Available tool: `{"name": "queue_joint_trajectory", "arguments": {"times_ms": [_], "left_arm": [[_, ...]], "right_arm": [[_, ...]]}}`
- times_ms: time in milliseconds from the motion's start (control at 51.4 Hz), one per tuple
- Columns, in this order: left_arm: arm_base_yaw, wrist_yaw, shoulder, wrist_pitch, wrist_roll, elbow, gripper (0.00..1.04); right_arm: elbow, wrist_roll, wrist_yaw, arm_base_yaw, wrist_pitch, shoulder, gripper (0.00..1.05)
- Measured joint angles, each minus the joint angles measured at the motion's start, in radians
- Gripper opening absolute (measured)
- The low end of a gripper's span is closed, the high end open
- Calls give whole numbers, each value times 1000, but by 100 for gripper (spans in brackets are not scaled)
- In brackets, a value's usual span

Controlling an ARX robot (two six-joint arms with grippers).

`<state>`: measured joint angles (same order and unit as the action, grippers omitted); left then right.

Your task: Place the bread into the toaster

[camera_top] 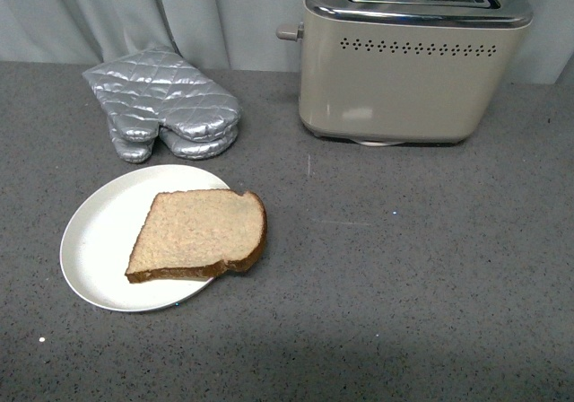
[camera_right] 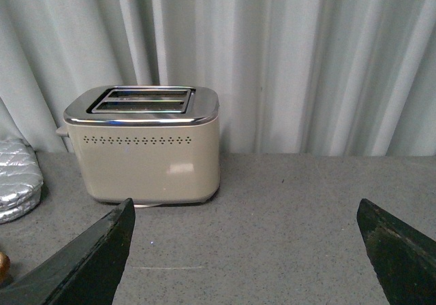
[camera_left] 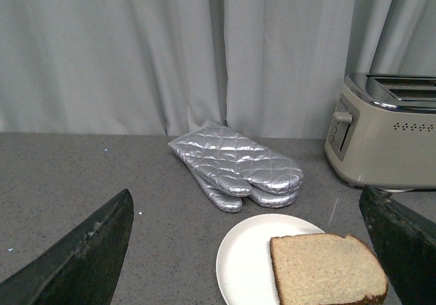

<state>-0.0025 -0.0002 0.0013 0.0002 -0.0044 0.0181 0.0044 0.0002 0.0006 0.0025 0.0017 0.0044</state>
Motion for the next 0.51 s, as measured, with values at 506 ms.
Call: {"name": "queue_joint_trajectory", "arguments": {"times_ms": [506], "left_arm": [[0,0,0,0,0,0,98]], "right_arm": [[0,0,0,0,0,0,95]]}}
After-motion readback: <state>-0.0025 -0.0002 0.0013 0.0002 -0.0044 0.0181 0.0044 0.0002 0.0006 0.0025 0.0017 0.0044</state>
